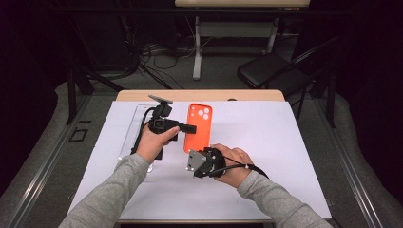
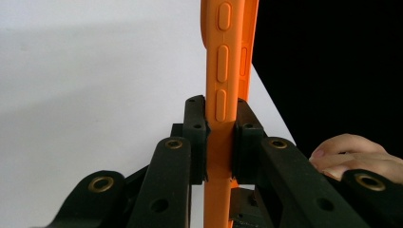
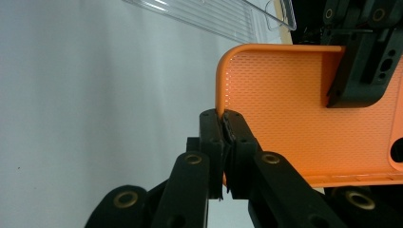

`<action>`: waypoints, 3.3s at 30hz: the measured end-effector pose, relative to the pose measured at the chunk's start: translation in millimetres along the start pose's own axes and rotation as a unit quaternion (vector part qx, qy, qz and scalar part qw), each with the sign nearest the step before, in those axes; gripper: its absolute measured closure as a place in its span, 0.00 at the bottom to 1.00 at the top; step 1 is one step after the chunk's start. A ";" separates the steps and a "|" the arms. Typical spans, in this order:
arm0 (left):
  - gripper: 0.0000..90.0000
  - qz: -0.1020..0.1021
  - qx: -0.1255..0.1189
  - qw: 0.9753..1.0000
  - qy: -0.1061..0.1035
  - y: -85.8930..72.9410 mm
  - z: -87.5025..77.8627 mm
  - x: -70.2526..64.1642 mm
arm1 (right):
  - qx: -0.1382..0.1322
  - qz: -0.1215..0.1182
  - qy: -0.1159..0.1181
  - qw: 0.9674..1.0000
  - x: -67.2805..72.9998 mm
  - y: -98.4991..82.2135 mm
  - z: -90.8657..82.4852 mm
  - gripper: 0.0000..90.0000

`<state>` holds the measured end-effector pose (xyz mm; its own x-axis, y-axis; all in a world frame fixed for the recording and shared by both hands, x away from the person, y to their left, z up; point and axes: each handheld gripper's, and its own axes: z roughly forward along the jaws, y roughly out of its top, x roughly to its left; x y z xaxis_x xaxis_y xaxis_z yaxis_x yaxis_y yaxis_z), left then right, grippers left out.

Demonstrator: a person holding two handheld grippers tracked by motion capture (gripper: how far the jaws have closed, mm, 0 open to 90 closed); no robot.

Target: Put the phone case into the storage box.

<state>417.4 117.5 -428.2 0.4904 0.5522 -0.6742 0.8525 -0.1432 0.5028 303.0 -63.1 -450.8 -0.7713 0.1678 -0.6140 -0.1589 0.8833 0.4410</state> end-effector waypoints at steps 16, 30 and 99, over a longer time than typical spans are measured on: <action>0.89 -0.003 -0.006 1.000 0.002 -0.8 0.8 4.1 | -0.010 0.005 -0.015 1.000 -2.1 -0.8 -2.3 0.81; 0.89 0.008 -0.050 0.999 -0.001 -6.7 -4.5 11.2 | -0.034 0.052 -0.012 0.998 -5.5 -6.1 -5.3 0.63; 0.89 0.193 -0.220 0.956 -0.006 -65.3 -30.9 12.0 | -0.183 0.344 -0.011 0.921 -47.2 -45.0 -29.3 0.44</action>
<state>362.0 158.9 -452.4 0.7582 0.5171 -0.3972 0.4498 0.0261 0.8927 328.5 -123.6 -422.4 -0.7556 0.6443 -0.1183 0.1623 0.3591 0.9191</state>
